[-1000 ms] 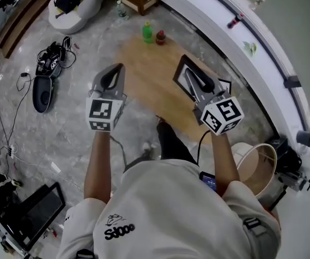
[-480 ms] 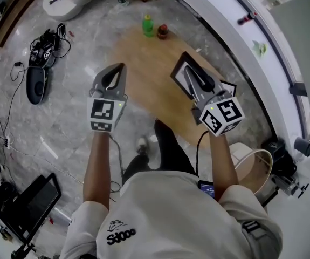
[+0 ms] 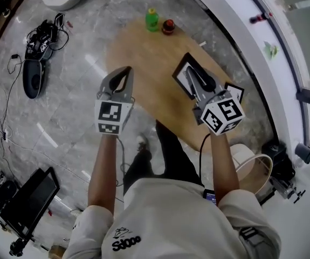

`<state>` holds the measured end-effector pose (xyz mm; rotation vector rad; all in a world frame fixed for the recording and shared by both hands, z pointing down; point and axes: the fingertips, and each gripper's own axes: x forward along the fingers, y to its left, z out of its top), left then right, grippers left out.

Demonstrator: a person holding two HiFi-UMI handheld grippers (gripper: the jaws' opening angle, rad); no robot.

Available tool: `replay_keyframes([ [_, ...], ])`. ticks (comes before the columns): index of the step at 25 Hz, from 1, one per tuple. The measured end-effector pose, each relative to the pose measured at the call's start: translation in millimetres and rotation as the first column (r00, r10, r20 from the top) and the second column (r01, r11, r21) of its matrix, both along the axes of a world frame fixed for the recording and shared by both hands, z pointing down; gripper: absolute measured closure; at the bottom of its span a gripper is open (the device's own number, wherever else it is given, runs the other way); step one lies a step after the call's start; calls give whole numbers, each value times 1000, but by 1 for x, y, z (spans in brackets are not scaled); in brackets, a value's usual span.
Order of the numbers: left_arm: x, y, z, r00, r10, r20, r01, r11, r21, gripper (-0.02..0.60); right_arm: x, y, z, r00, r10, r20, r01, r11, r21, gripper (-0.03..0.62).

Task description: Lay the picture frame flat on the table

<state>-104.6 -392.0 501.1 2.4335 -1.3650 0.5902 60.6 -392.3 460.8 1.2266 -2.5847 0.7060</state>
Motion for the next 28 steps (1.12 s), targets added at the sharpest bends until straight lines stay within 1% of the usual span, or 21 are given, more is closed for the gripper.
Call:
replay_keyframes([
  [4,5,-3,35,1000,-17,-1,17,999,-40,571,3,-7,35,1000,-12,17,12,999,-42,579],
  [8,9,-6,69,999,-35,-3,35,996,-82,572,9,-17,73,999,11,30,-9,996,-89,579],
  [15,11,4,125,998,-61,-8,59,985,-161,571,14,-23,142,1000,24,12,-21,984,-177,579],
  [23,17,11,174,996,-90,-13,86,974,-208,572,22,-23,203,1000,27,-9,-28,967,-255,579],
  [28,25,17,205,995,-93,-20,86,967,-240,571,19,-24,233,1000,8,-2,-8,960,-281,579],
])
